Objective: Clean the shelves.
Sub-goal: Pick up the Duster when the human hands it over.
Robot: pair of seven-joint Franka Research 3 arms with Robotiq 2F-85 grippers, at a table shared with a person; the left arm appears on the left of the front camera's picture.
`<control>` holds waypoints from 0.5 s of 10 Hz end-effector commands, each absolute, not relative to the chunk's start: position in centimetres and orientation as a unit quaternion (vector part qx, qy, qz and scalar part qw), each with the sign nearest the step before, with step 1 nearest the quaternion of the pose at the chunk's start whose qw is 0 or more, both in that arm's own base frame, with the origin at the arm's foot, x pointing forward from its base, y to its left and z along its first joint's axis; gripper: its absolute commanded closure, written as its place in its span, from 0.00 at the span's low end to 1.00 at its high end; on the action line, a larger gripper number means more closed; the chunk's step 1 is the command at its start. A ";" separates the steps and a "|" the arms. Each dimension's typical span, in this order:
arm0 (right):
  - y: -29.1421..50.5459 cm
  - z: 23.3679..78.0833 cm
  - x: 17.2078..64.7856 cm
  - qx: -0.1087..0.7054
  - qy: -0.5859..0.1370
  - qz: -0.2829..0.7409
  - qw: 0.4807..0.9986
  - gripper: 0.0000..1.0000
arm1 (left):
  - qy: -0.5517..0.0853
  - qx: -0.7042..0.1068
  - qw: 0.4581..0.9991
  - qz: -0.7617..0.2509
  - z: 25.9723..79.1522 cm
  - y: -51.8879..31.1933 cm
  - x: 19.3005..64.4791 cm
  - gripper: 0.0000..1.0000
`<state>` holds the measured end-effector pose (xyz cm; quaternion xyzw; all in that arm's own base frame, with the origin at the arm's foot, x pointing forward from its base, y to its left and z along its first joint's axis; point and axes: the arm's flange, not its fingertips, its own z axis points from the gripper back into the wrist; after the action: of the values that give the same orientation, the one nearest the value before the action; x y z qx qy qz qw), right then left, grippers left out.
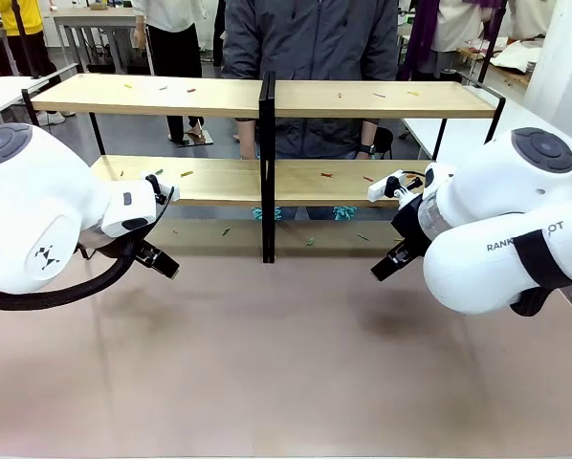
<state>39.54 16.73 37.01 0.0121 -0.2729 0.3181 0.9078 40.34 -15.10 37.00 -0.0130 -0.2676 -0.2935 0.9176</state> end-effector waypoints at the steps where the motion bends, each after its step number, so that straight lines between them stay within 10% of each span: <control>1: 16.7 37.0 39.5 0.012 -0.273 0.318 0.908 0.00 | -0.268 -0.013 0.918 -0.294 37.0 -15.1 40.3 0.00; 5: 16.7 37.0 39.5 0.012 -0.273 0.318 0.908 0.00 | -0.268 -0.013 0.918 -0.294 37.0 -15.1 40.3 0.00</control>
<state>39.54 16.73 37.01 0.0121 -0.2729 0.3181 0.9079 40.34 -15.10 37.00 -0.0130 -0.2676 -0.2935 0.9176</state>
